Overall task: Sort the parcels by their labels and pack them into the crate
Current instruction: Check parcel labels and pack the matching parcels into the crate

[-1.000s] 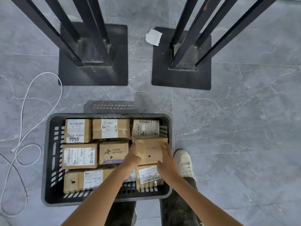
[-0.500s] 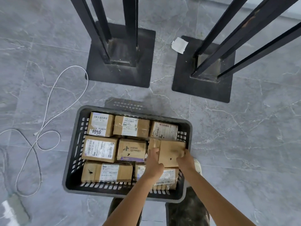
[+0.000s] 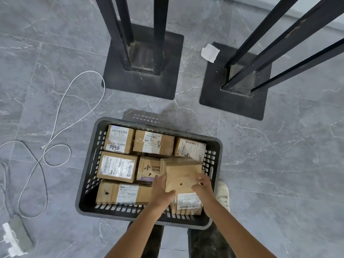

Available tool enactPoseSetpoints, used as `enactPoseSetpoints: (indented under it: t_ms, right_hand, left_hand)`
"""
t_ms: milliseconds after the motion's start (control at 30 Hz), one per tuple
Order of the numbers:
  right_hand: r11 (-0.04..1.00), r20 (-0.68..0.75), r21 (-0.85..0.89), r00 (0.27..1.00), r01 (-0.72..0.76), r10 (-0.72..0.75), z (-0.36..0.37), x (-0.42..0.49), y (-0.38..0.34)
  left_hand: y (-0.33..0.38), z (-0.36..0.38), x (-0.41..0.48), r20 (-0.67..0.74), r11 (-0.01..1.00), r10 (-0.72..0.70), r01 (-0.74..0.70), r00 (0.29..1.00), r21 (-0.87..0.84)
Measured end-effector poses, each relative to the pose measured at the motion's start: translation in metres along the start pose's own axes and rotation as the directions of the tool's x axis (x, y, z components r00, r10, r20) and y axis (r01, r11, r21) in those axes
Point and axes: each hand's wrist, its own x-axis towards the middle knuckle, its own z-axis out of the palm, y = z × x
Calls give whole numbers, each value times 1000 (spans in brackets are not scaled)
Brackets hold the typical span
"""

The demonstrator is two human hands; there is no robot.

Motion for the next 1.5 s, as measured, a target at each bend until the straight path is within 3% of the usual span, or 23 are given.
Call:
enactPoseSetpoints:
  t_ms: [67,200,300,400,500,600,733,800,933,1100,1233,1400,1500]
  right_hand:
    - [997,-55,-81,998,0,-4,-7,4,-3]
    - [993,116,-119,993,-19,33,-12,14,-17]
    - [996,153,-73,987,53,-41,-8,1,-35]
    - [978,181,-172,979,121,-90,-6,-13,-40]
    - [966,234,-242,972,94,-36,7,-30,-31]
    - [946,270,-267,957,184,-110,25,-42,-24]
    - [873,323,-353,919,337,-225,44,-47,-34]
    - [825,368,-370,883,426,-291,49,-47,-45]
    - [784,426,-352,833,512,-353,54,-44,-58]
    - [554,532,-599,805,578,-263,49,-41,-41]
    - [483,518,-707,843,516,-142,30,-25,-21]
    - [294,588,-746,798,598,-132,26,-14,-3]
    - [235,589,-765,799,600,-122,25,-11,5]
  left_hand:
    - [6,-5,3,91,998,-50,54,995,-33]
    - [9,-13,2,206,988,-101,123,973,-97]
    - [3,-20,-3,122,991,-84,96,989,-94]
    - [-9,-31,-14,74,994,-57,64,996,-88]
    - [-22,-42,-20,16,991,-122,123,992,-46]
    - [-36,-54,-20,2,981,-192,192,981,-23]
    - [-49,-72,-22,-67,964,-241,231,968,-129]
    - [-50,-80,-23,-120,985,-169,163,978,-52]
    - [-47,-79,-19,-165,953,-60,106,985,284]
    - [-36,-48,-11,-93,953,-57,82,994,292]
    - [-42,-35,3,56,932,-73,48,996,360]
    - [-52,-32,6,150,946,-154,102,977,307]
    - [-56,-32,4,177,953,-149,93,973,288]
